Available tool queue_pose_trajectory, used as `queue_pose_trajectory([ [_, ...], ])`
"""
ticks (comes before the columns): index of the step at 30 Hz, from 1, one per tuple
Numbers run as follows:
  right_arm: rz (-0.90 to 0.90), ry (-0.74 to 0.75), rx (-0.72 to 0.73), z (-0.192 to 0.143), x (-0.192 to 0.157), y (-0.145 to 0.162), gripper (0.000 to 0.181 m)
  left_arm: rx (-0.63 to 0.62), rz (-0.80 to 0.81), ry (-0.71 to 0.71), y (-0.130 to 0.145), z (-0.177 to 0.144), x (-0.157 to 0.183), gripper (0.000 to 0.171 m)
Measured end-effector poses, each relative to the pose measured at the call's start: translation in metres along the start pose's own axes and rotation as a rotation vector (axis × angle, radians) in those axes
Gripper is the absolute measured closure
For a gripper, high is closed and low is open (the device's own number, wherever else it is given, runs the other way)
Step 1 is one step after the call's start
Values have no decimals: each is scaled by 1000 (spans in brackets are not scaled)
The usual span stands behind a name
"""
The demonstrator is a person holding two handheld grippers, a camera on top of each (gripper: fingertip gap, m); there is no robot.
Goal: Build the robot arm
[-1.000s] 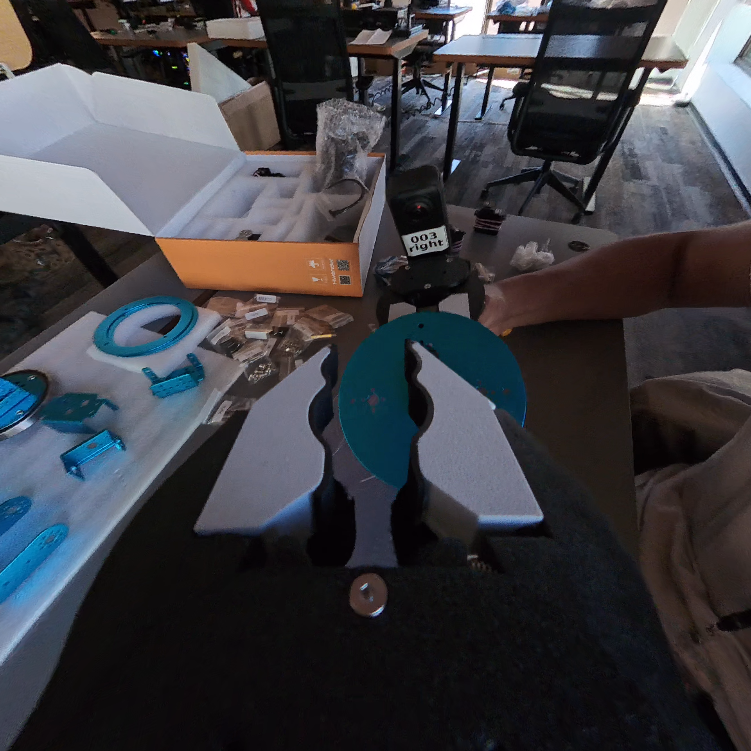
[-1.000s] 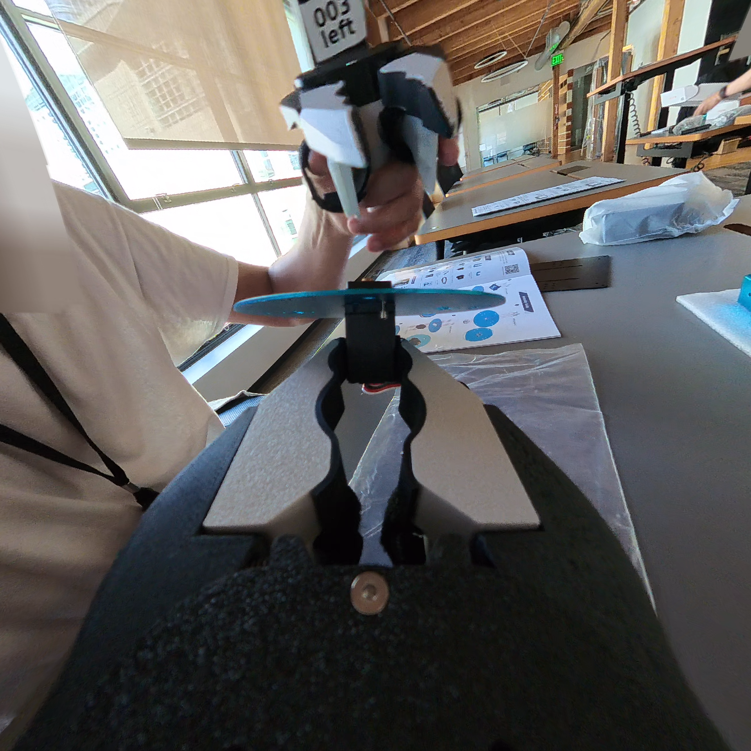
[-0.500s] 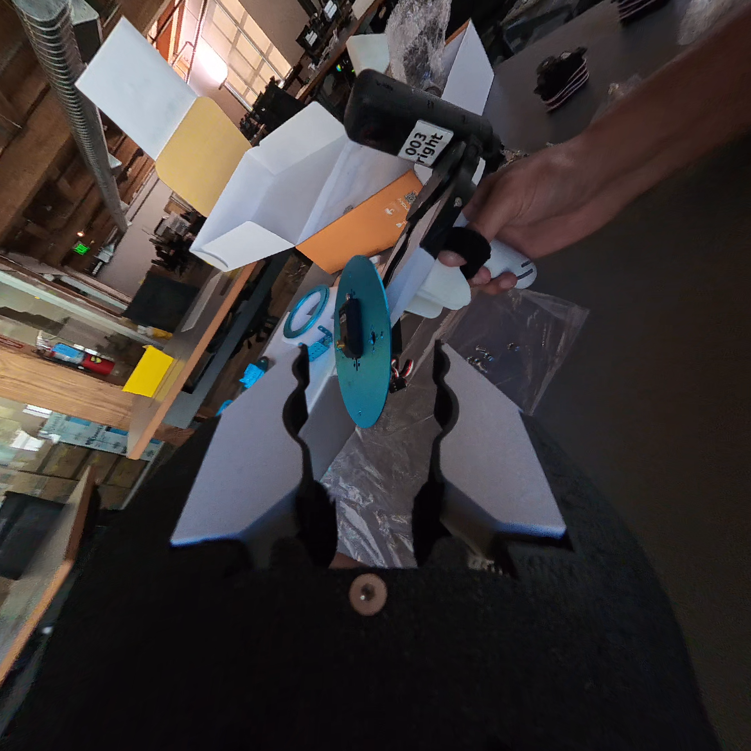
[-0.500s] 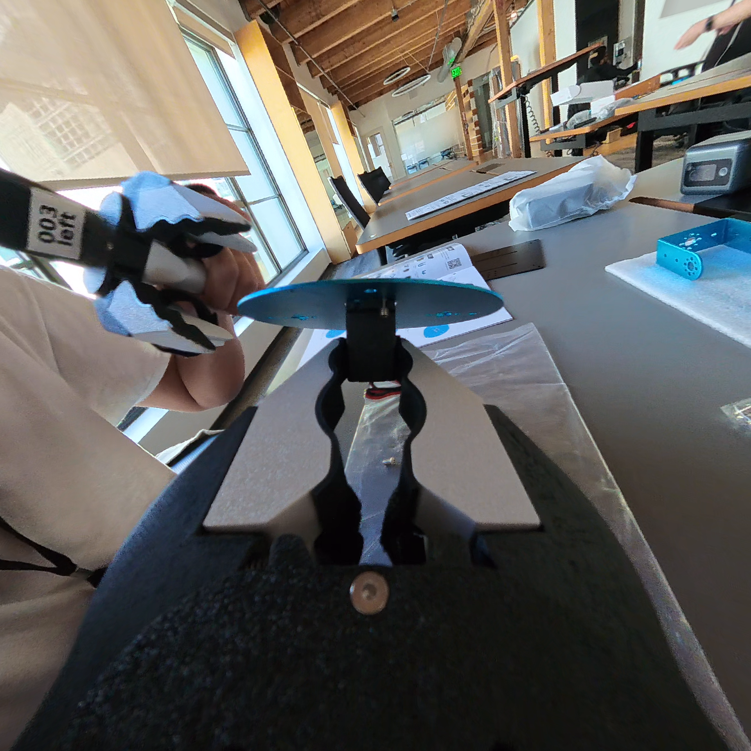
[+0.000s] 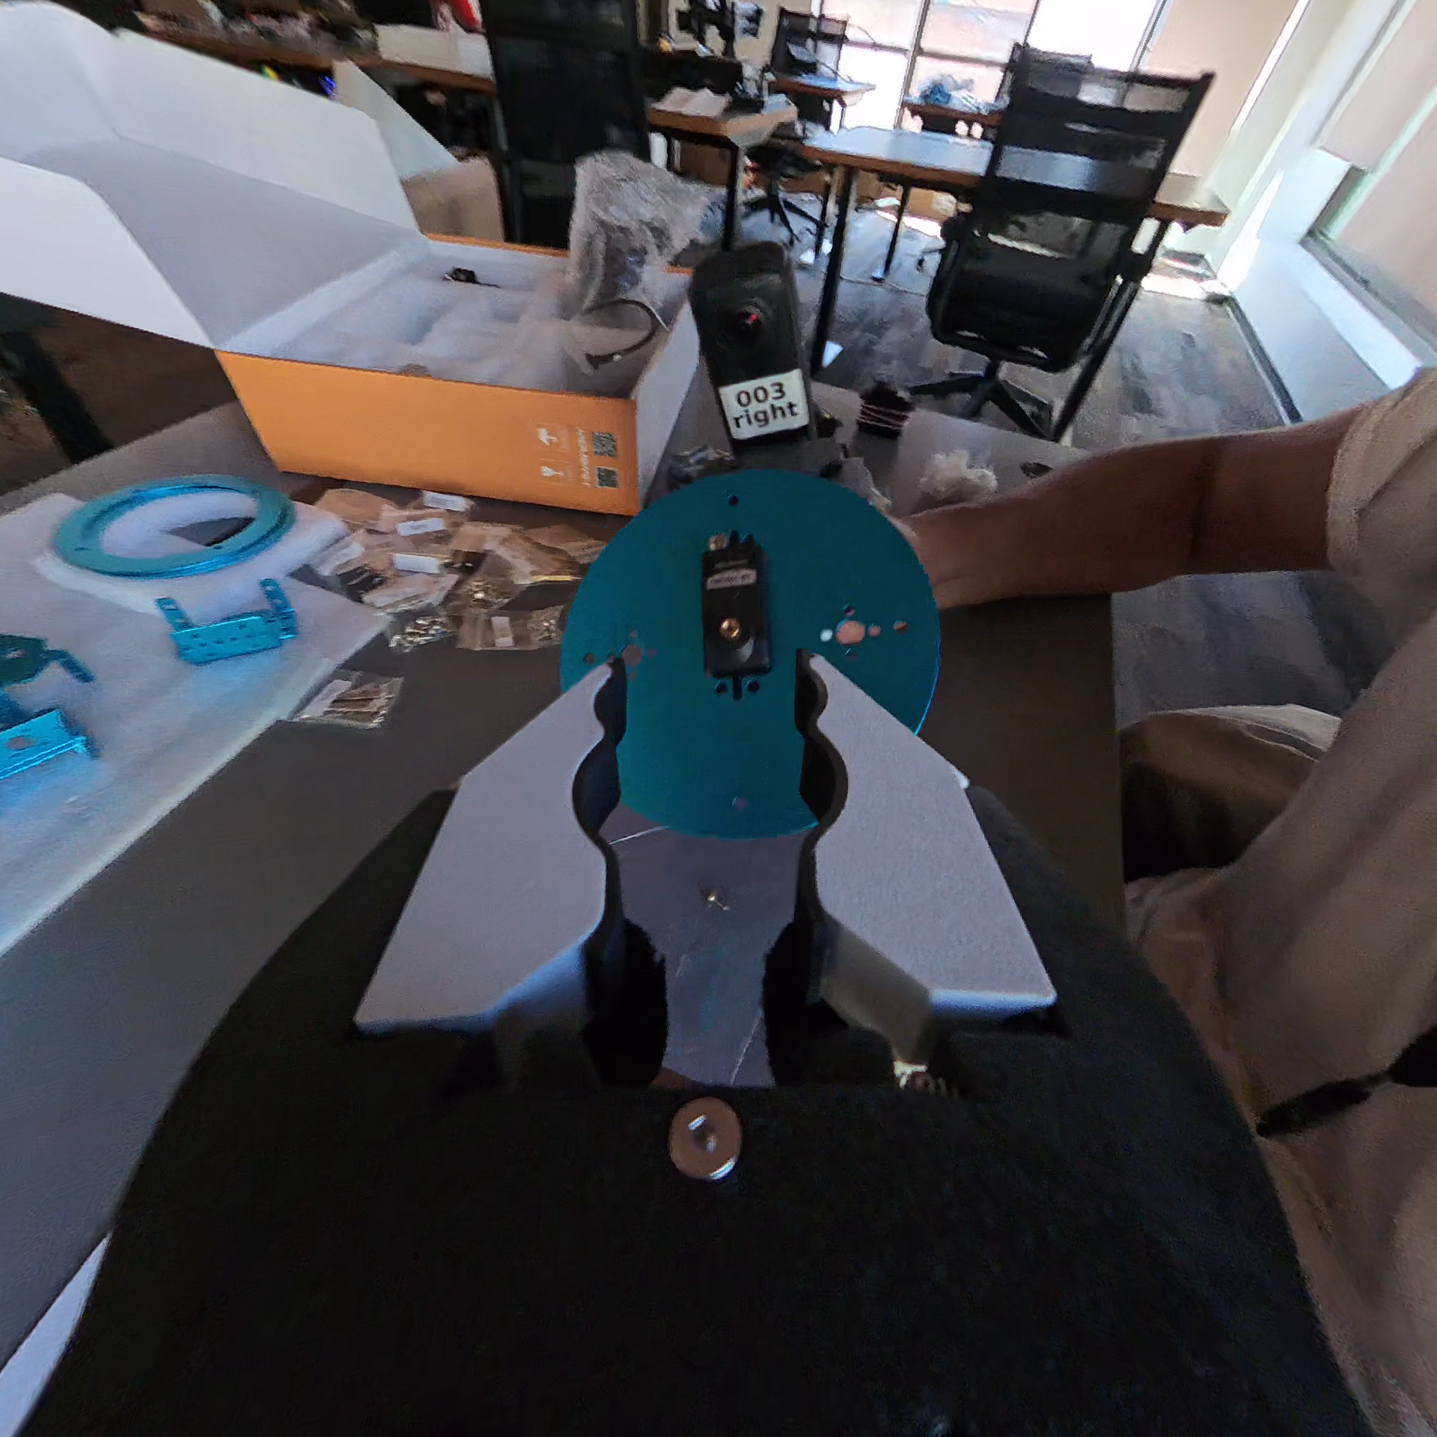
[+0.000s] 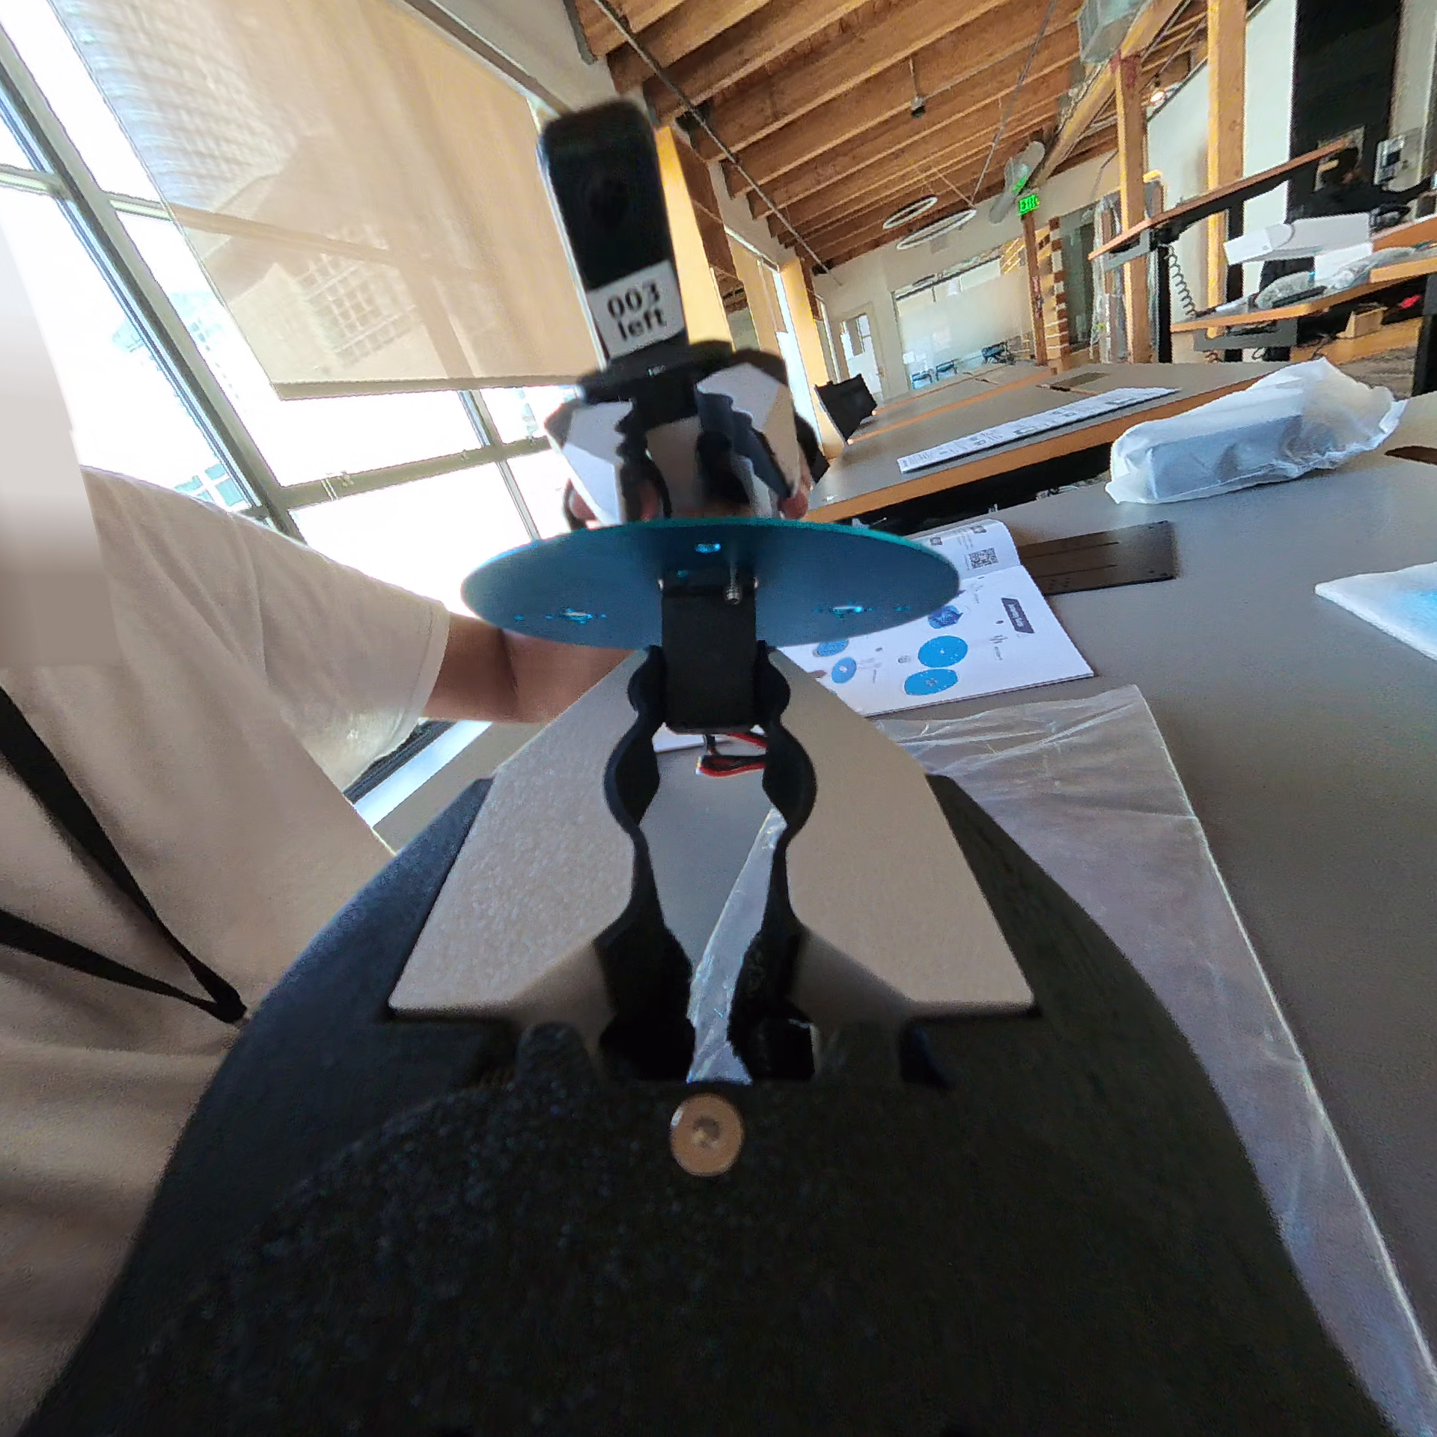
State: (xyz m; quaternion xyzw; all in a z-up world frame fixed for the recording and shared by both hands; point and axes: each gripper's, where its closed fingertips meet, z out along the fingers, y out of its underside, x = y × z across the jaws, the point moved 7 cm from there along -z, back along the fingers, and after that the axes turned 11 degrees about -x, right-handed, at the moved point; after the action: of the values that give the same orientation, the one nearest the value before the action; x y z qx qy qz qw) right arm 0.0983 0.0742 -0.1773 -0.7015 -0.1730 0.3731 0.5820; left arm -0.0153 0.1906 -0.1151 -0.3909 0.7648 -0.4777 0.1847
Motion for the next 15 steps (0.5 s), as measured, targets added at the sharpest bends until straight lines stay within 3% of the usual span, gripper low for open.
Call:
queue_pose_trajectory([
  [6, -12, 22, -41, 2, 4, 5, 160, -202, 55, 83, -25, 19, 2, 132],
  [10, -8, 17, -44, 4, 4, 6, 160, -339, 95, 62, -27, 27, -2, 137],
  [15, 6, -2, -40, 6, 3, 6, 161, -419, 55, 127, -22, 38, -6, 140],
])
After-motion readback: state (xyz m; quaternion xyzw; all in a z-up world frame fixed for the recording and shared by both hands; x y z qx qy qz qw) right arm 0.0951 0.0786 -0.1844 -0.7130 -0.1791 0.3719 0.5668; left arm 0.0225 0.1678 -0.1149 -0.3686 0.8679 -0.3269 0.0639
